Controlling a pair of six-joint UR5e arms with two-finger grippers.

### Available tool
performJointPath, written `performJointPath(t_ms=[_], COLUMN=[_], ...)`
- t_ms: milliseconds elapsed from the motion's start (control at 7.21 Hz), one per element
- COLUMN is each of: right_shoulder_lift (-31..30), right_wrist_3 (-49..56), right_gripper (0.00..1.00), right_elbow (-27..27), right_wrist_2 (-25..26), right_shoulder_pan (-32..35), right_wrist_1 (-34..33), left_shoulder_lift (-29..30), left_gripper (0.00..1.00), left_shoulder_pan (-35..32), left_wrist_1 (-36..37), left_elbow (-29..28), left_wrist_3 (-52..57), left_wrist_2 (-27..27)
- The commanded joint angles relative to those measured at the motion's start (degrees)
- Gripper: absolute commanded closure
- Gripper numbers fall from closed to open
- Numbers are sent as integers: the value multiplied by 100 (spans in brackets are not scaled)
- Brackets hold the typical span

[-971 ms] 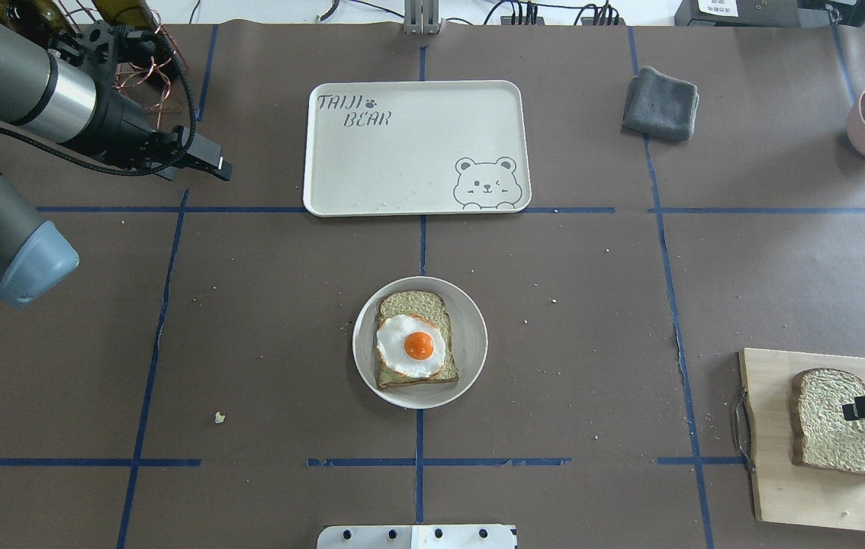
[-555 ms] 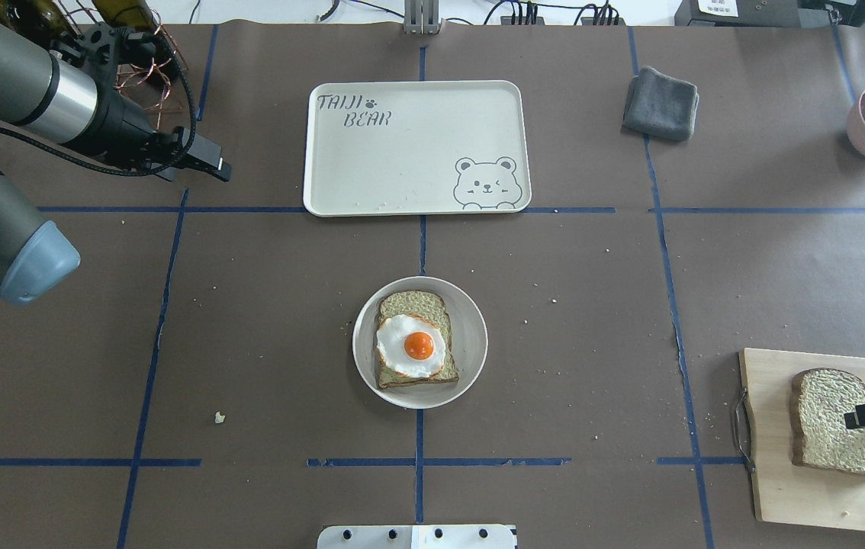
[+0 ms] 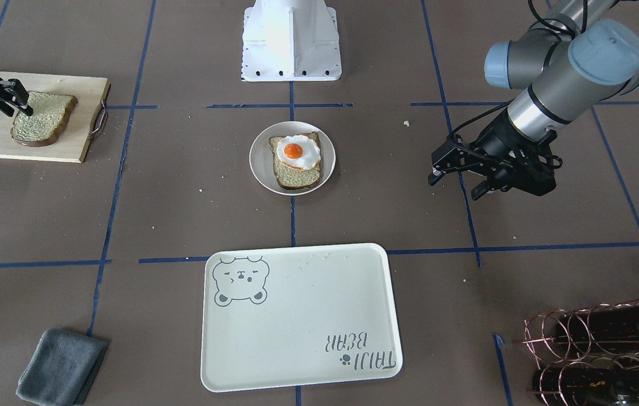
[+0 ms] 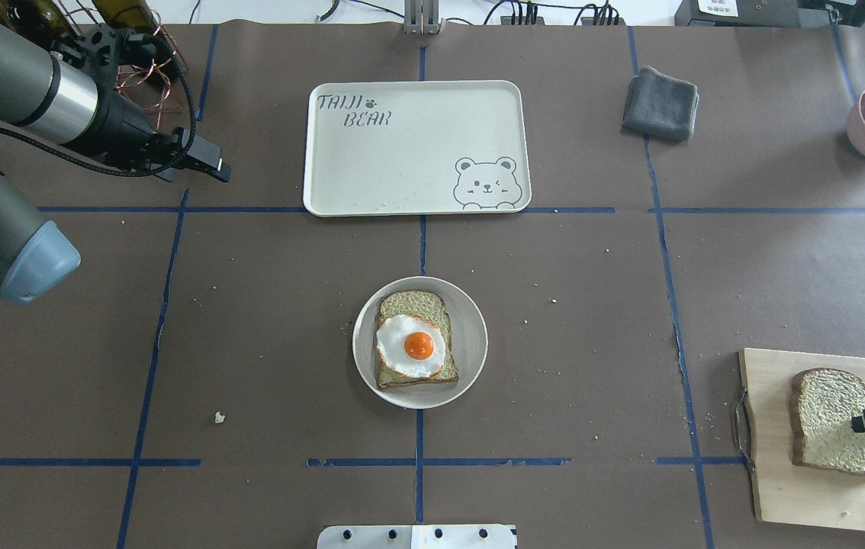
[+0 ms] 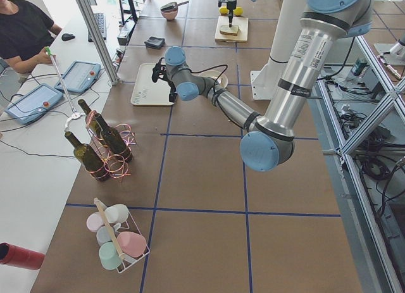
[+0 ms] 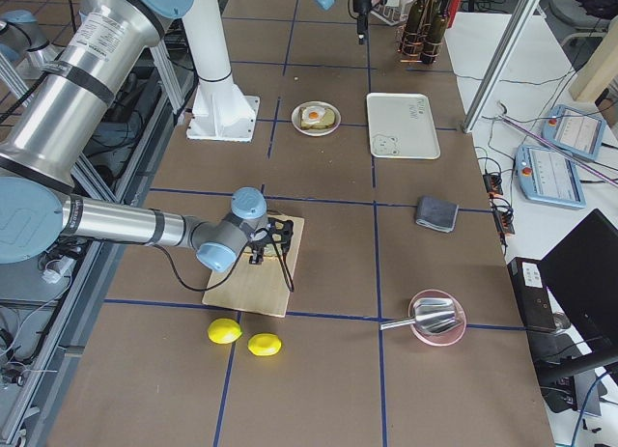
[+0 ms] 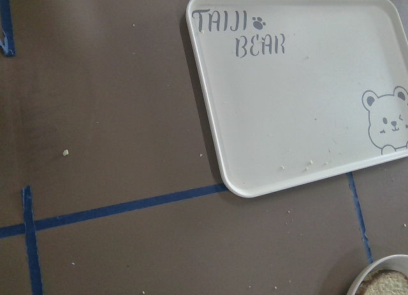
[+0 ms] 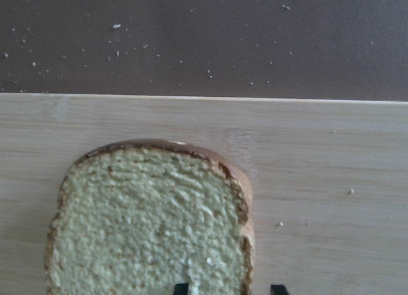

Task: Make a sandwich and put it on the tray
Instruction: 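Grasp the edge of the bread slice with the right gripper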

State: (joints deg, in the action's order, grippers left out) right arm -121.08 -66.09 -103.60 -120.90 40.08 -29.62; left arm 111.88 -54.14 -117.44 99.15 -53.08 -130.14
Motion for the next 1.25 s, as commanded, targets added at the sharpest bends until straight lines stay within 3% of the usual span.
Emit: performJointPath(t_ms=[0,416,832,971,1110], right_shoulder_lift=[-12,-4,14,31,49], right_wrist_3=[0,0,0,0,0], right_gripper=[49,51,92,100,100], right_elbow=[32,76,76,76,68], right_wrist_2=[-4,-4,-21,-21,-21], right_shoulder_pan=[0,-9,-35,-44,-44], right_wrist_1=[0,-8,0,9,27], left_shoulder_lift=[-17,-26,-26,-26,-26], left_gripper=[0,0,0,0,0], left_shoulder_pan=[0,0,0,0,0], left_wrist_1=[2,-7,-7,-7,-7], left_elbow=[-1,-9,-27,-36,-44], left_wrist_3=[8,8,17,17,17], left_wrist_2=[7,-2,7,-2,7])
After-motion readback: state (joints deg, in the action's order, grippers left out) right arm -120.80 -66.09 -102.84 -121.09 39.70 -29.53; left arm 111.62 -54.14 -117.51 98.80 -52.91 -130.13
